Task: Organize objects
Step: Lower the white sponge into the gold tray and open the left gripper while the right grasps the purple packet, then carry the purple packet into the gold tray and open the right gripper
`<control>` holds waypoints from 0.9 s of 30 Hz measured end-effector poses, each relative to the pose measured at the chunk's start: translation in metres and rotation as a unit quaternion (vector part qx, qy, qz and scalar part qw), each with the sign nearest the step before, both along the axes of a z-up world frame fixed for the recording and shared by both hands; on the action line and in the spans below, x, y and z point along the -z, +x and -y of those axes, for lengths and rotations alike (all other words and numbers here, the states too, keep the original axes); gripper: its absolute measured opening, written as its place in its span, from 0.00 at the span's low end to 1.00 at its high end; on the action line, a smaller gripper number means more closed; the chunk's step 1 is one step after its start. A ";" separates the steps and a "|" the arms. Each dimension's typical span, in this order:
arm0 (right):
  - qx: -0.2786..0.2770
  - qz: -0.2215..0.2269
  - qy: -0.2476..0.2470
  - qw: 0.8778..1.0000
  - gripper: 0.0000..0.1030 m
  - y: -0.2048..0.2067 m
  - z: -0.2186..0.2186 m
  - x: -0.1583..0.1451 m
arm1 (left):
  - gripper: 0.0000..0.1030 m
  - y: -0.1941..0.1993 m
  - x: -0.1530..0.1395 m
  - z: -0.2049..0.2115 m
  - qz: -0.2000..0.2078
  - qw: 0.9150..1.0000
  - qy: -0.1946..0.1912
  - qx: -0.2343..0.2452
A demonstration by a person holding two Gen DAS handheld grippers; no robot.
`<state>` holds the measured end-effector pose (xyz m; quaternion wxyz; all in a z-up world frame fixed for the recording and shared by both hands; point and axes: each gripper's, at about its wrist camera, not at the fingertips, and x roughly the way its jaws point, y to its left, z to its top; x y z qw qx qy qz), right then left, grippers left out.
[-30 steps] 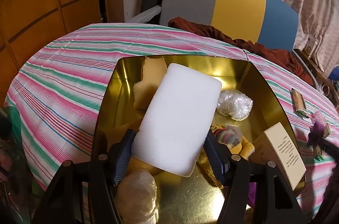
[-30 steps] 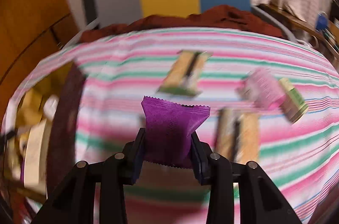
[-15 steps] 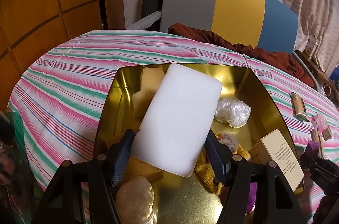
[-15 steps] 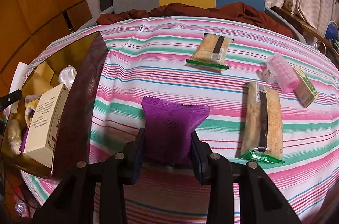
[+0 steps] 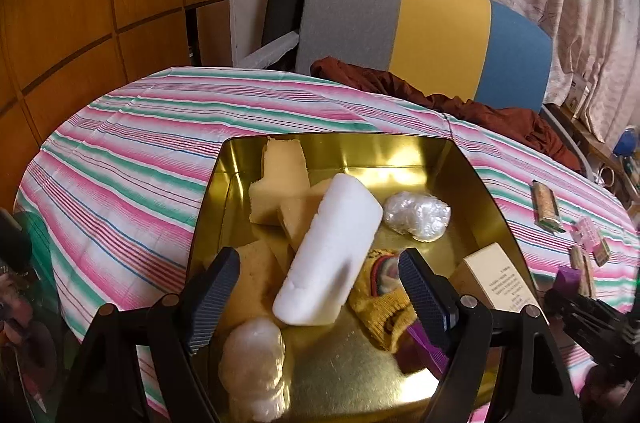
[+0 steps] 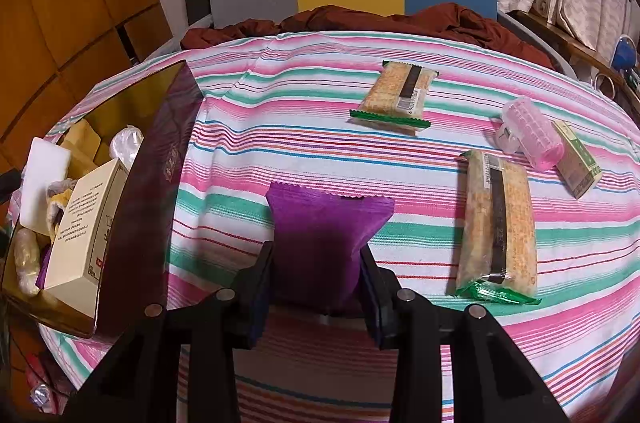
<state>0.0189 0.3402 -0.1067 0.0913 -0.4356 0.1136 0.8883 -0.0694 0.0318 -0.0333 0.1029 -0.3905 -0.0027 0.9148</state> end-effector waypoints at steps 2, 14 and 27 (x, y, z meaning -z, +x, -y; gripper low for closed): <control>0.001 0.000 0.000 1.000 0.37 0.000 0.000 0.000 | 0.80 0.007 -0.004 0.002 -0.003 1.000 0.004 0.005; -0.030 -0.056 -0.011 0.998 0.37 -0.003 0.026 -0.042 | 0.80 0.040 -0.004 0.019 0.002 1.000 0.015 0.014; -0.138 -0.086 -0.022 0.986 0.37 -0.031 0.103 -0.075 | 0.80 0.048 -0.001 0.030 0.008 1.000 0.012 0.002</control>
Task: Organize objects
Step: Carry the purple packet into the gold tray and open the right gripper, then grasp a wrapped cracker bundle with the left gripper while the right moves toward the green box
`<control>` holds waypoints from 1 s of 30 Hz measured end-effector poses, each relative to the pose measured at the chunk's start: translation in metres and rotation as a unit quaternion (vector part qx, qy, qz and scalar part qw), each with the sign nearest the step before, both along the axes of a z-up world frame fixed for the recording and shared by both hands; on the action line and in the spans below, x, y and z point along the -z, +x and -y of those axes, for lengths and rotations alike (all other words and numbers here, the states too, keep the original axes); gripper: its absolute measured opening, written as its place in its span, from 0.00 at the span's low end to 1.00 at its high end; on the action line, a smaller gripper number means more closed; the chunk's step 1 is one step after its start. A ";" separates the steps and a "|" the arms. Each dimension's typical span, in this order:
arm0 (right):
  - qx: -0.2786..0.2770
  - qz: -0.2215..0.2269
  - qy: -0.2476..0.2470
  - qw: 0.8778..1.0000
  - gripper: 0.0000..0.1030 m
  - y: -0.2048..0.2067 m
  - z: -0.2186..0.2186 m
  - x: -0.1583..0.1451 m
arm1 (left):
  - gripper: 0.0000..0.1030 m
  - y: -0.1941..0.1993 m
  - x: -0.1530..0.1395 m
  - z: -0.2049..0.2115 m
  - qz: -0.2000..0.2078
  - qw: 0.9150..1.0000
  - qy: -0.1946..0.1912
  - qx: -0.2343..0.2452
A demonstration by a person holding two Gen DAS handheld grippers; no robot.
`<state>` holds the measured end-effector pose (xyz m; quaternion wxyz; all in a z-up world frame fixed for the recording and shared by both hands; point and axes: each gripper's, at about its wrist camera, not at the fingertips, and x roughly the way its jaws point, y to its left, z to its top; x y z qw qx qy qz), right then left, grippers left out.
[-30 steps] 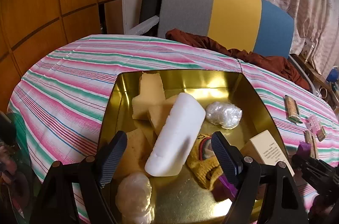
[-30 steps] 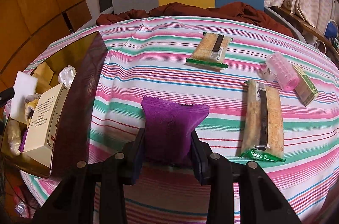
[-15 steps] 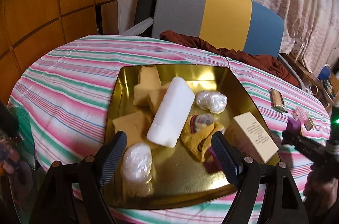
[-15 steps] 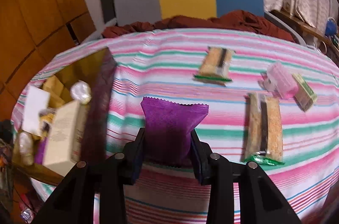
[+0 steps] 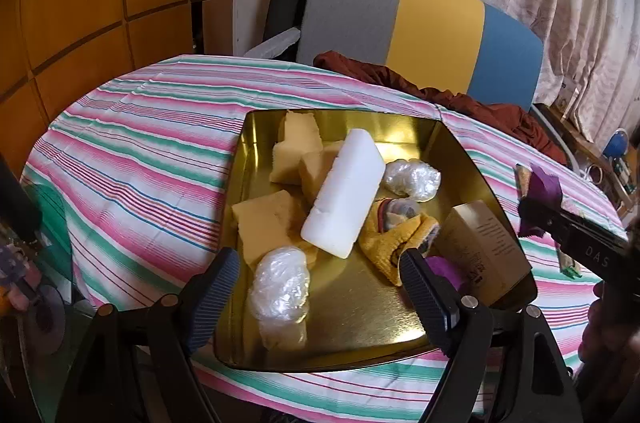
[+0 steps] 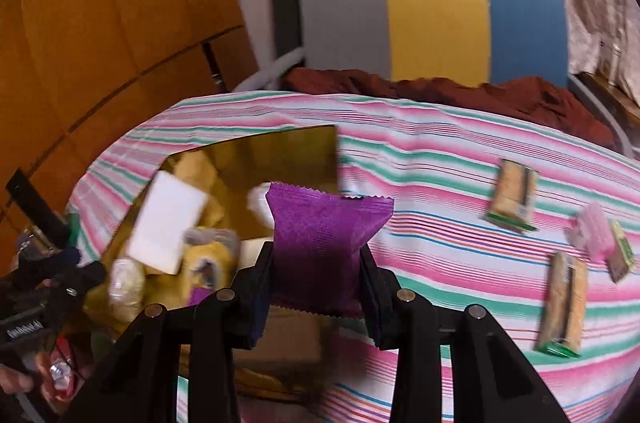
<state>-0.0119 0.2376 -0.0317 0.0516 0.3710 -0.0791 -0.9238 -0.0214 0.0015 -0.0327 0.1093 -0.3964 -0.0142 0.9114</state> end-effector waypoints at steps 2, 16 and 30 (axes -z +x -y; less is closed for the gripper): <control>-0.021 -0.001 -0.002 1.000 0.37 -0.008 0.015 -0.002 | 0.80 0.000 -0.002 0.003 -0.003 1.000 -0.005 -0.006; -0.071 0.025 0.012 0.997 0.50 -0.067 0.069 0.013 | 0.85 0.001 -0.010 0.021 -0.012 0.999 -0.013 -0.029; 0.031 0.020 0.003 0.999 0.52 -0.007 -0.022 0.003 | 0.85 -0.003 -0.028 -0.018 -0.031 0.999 -0.011 0.026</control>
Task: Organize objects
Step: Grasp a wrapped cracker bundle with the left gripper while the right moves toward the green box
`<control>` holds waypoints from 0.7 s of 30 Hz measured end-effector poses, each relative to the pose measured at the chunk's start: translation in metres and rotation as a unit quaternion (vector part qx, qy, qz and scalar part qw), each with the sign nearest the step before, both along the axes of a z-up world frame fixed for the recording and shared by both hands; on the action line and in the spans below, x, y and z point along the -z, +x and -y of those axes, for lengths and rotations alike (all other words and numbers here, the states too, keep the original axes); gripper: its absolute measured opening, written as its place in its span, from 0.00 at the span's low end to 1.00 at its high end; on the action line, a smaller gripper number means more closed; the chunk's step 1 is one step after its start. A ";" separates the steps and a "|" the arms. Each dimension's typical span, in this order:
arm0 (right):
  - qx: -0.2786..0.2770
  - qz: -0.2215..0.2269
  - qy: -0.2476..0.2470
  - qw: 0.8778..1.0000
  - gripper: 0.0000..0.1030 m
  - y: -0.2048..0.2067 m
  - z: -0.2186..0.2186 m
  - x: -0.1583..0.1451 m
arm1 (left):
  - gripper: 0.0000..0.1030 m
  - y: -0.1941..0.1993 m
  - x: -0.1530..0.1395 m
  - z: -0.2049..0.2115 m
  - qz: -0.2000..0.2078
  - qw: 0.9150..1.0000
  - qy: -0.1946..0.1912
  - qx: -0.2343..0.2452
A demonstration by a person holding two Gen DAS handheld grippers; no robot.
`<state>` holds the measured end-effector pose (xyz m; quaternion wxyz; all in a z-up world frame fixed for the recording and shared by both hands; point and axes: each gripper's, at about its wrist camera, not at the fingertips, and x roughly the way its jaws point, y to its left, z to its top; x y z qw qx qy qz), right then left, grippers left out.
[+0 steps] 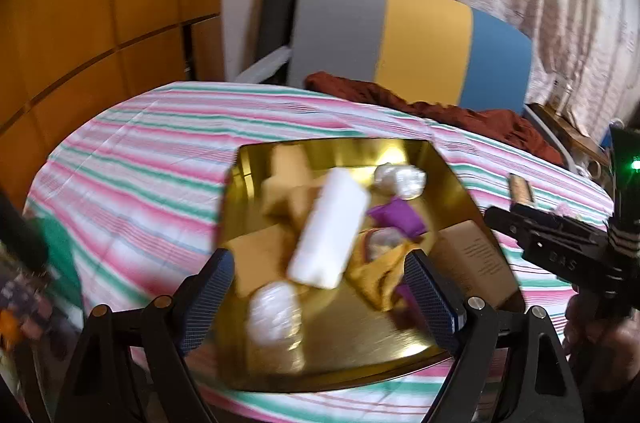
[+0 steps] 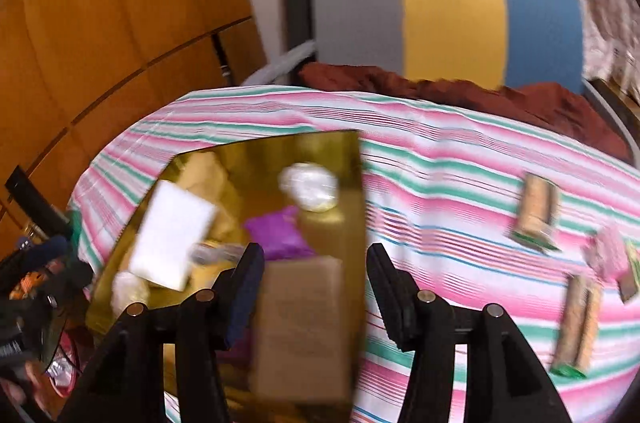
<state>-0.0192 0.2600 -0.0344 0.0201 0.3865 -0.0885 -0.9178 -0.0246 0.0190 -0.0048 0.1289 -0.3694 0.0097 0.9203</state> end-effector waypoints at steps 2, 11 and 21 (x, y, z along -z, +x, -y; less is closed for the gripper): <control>0.026 0.005 -0.002 1.000 0.52 0.010 -0.022 0.001 | 0.85 -0.003 -0.003 -0.016 -0.001 1.000 -0.002 0.021; 0.203 0.041 -0.014 0.978 0.53 0.065 -0.154 0.002 | 0.85 -0.008 -0.010 -0.102 0.012 0.991 0.001 0.133; 0.349 0.032 -0.055 0.935 0.53 0.103 -0.269 -0.004 | 0.83 -0.001 0.000 -0.227 0.044 0.961 -0.007 0.271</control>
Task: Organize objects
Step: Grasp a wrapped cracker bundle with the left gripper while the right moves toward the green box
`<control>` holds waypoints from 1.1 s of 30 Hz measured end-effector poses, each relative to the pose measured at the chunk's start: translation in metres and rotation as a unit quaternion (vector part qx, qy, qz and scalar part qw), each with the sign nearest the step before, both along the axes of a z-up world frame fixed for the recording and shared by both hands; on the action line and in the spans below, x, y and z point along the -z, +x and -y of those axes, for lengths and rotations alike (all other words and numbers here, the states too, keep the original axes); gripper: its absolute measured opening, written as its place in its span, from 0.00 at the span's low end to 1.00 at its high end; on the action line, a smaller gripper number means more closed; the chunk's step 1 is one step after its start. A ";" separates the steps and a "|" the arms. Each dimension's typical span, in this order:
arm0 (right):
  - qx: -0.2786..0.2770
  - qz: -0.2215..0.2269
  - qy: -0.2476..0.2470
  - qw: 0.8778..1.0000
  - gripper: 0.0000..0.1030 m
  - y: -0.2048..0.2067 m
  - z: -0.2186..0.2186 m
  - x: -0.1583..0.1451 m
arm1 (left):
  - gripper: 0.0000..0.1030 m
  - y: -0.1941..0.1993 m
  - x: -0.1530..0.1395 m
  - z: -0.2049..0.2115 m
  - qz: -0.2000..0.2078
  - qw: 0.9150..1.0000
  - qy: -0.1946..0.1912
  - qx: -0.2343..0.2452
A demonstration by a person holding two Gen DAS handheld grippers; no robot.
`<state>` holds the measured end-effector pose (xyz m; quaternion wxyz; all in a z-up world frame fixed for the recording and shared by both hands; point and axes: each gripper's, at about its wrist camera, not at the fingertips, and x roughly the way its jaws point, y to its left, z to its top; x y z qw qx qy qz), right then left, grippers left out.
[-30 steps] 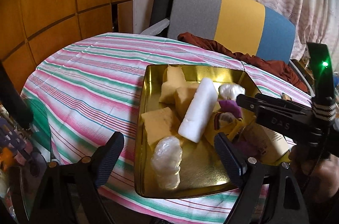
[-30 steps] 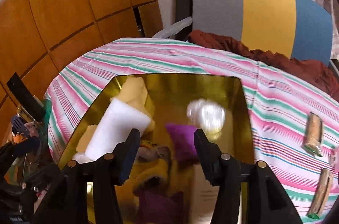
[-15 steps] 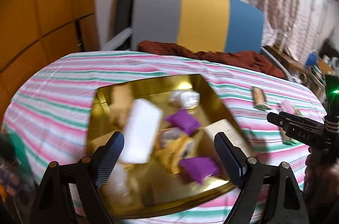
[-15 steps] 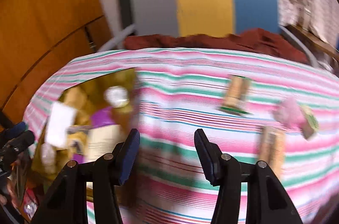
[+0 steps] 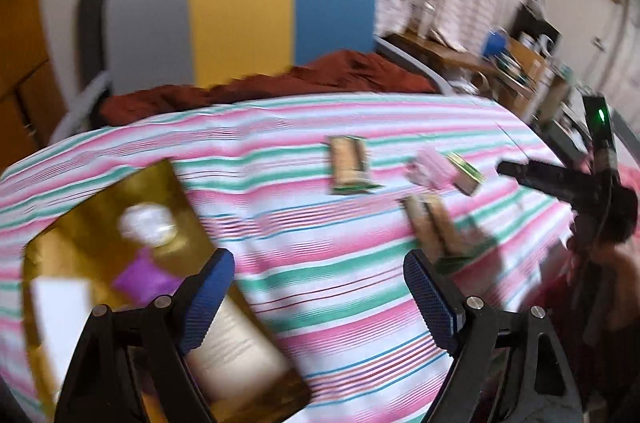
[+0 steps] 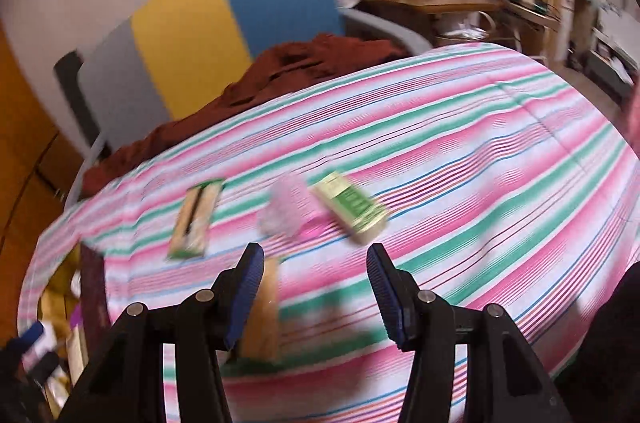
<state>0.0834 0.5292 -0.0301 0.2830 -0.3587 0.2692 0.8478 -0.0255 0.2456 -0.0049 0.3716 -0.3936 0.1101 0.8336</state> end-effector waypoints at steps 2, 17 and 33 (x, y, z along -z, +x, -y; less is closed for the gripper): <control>0.019 -0.005 0.001 1.000 0.53 0.004 -0.013 0.003 | 0.82 0.002 0.010 -0.028 0.007 1.000 -0.011 0.019; 0.058 -0.033 -0.085 0.994 0.53 0.012 -0.039 0.029 | 0.83 0.003 0.095 -0.180 0.058 0.990 -0.101 0.083; -0.039 0.089 -0.028 0.995 0.53 -0.032 -0.026 0.030 | 0.48 0.014 0.101 -0.126 0.029 0.992 -0.078 0.090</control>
